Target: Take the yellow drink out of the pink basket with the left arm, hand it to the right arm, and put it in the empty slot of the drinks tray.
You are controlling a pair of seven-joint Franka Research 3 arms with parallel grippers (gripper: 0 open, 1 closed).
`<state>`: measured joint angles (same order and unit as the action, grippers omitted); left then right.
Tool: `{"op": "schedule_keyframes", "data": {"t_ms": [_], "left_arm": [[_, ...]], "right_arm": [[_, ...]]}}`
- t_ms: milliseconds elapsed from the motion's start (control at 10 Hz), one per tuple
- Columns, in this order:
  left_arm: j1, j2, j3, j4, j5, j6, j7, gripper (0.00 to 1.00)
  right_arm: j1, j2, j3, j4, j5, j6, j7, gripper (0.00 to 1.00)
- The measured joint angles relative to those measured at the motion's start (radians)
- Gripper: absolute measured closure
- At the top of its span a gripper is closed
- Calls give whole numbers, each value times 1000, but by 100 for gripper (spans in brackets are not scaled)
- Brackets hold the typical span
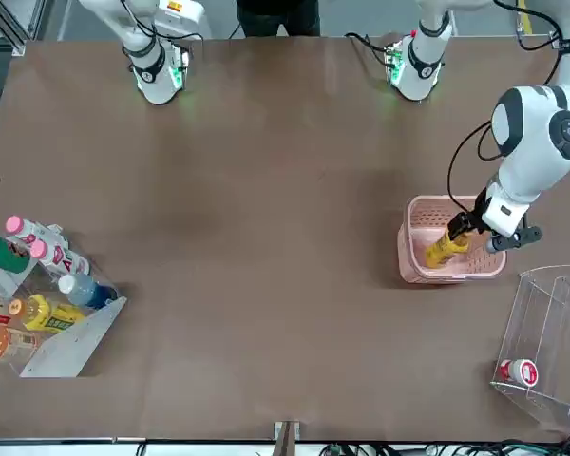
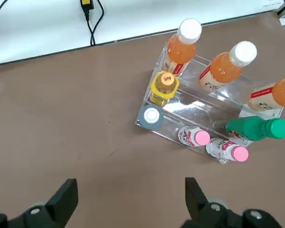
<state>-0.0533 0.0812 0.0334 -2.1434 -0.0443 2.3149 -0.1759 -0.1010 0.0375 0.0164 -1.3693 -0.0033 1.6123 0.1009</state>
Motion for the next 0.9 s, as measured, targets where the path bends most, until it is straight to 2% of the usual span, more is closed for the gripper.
{"op": "schedule_keyframes", "data": {"t_ms": [200,500,900], "left_arm": [[0,0,0,0,0,0,0,8],[0,0,0,0,0,0,0,25],[-1,0,0,-1,0,1,0,29]], "right_arm": [[0,0,0,0,0,0,0,1],[0,0,0,0,0,0,0,1],[0,0,0,0,0,0,0,1]]}}
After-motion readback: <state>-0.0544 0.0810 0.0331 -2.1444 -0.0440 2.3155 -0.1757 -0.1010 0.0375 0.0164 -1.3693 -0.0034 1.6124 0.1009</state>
